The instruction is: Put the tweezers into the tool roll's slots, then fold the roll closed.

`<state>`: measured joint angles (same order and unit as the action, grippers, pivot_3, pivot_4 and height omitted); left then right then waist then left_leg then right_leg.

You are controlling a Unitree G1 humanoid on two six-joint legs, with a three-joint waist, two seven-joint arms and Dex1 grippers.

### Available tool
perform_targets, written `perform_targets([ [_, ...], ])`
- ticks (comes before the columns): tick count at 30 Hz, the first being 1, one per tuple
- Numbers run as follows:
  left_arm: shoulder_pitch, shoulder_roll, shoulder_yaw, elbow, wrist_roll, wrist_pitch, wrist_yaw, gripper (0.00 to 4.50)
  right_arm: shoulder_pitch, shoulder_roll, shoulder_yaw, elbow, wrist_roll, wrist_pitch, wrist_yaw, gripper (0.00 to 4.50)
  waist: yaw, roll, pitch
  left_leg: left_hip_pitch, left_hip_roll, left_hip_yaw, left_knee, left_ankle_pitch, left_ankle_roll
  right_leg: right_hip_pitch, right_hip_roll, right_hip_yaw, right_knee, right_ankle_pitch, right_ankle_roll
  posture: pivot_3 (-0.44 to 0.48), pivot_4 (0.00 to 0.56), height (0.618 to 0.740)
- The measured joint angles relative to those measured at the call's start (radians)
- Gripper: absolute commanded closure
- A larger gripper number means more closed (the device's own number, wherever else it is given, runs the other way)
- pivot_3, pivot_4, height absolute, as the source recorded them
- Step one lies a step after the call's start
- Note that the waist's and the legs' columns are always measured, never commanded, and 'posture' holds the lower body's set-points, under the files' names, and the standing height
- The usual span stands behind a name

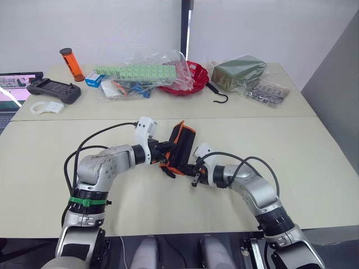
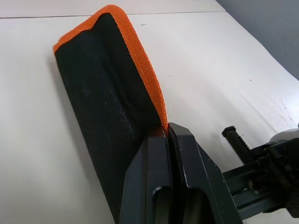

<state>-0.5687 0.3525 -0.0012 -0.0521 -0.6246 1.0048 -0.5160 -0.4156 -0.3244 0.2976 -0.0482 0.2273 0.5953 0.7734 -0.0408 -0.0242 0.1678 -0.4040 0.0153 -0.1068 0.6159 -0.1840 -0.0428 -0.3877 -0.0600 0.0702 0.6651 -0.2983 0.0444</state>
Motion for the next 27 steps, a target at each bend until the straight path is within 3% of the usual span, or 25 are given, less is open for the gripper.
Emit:
perform_targets([
  [7, -0.031, -0.064, -0.059, 0.056, 0.047, -0.021, -0.015, 4.49, 0.001, 0.001, 0.002, -0.001, -0.006, 0.000, -0.001, 4.50, 0.000, 0.000, 0.000, 0.000, 0.000, 0.000, 0.000, 0.000, 0.000, 0.001, 0.000, 0.000, 0.000, 0.000, 0.000, 0.000, 0.150, 0.740],
  [27, -0.068, -0.050, -0.183, 0.242, 0.214, -0.205, -0.176, 4.49, 0.014, -0.010, -0.002, -0.025, -0.007, 0.014, -0.016, 4.50, 0.003, 0.000, -0.001, 0.004, 0.000, 0.000, 0.000, 0.000, 0.000, 0.004, 0.000, 0.000, 0.000, 0.000, 0.000, 0.000, 0.150, 0.740],
])
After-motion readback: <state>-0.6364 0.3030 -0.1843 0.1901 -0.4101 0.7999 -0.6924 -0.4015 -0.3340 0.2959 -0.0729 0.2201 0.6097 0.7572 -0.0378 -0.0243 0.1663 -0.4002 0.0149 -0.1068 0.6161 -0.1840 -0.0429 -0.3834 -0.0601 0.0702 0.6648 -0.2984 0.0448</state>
